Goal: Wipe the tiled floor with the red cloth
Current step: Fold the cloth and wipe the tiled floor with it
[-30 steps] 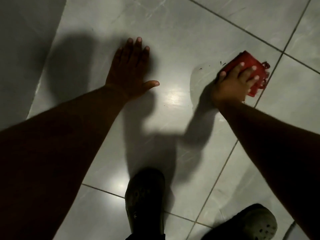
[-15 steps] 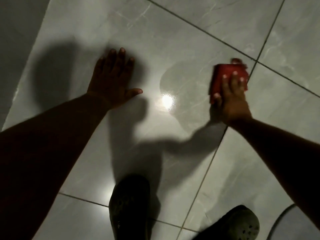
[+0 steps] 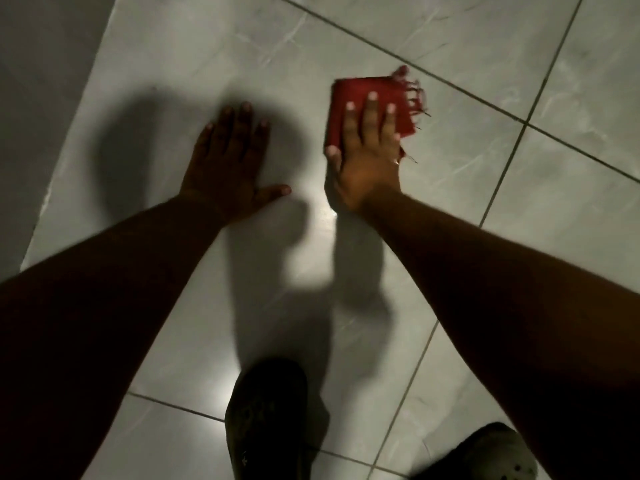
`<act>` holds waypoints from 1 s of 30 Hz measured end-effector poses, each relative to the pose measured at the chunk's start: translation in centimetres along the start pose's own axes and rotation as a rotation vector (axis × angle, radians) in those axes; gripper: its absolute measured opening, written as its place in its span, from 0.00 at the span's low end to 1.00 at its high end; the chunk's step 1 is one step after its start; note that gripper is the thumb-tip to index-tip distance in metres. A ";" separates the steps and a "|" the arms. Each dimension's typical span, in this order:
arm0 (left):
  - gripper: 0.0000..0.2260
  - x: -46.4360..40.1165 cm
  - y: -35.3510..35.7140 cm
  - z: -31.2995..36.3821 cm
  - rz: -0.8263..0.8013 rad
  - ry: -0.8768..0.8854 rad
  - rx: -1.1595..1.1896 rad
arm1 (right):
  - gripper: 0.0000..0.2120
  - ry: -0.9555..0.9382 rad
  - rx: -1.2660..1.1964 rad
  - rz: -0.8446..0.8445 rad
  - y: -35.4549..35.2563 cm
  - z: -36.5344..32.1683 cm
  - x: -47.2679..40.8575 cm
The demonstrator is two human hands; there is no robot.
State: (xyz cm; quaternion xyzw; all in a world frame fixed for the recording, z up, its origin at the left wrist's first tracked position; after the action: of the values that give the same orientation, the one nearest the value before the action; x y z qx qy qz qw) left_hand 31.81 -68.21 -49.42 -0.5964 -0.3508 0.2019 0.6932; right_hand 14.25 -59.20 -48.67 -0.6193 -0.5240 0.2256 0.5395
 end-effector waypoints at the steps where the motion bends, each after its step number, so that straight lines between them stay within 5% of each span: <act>1: 0.43 0.0 0.0 0.0 0.005 0.002 -0.008 | 0.33 -0.139 0.029 -0.031 0.1 0.0 0.8; 4: 0.42 0.0 -0.1 0.0 0.024 0.002 -0.017 | 0.33 -0.479 0.236 -0.166 -0.5 3.5 2.5; 7: 0.42 0.1 0.0 0.1 0.017 0.012 -0.016 | 0.32 -0.458 0.211 -0.109 -2.2 9.5 4.1; 13: 0.44 -0.1 -0.1 0.0 -0.021 0.003 -0.002 | 0.31 0.581 -0.100 0.148 -3.5 16.9 6.5; 17: 0.43 0.1 -0.1 0.0 0.011 0.001 -0.006 | 0.34 0.912 -0.165 0.215 -2.7 11.0 3.1; 24: 0.42 0.2 -0.4 0.1 -0.005 0.020 -0.015 | 0.35 -0.031 -0.049 -0.032 0.0 -2.0 -3.0; 30: 0.43 0.2 -1.2 -0.2 -0.033 -0.019 -0.052 | 0.32 -0.552 0.185 -0.198 -0.6 4.0 3.6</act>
State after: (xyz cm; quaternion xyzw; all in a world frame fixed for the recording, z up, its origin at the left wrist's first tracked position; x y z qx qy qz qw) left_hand 31.94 -68.47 -48.22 -0.6065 -0.3723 0.1871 0.6771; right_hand 11.89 -54.40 -48.33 -0.4288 -0.6859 0.3783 0.4501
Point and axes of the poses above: each hand's wrist, its own x-axis away from the middle knuckle, its own y-axis out of the palm, z = x × y, the point moved 5 cm from there along -x, towards the middle knuckle, and after that the axes turned 7 degrees about -y, right-handed, at the moved point
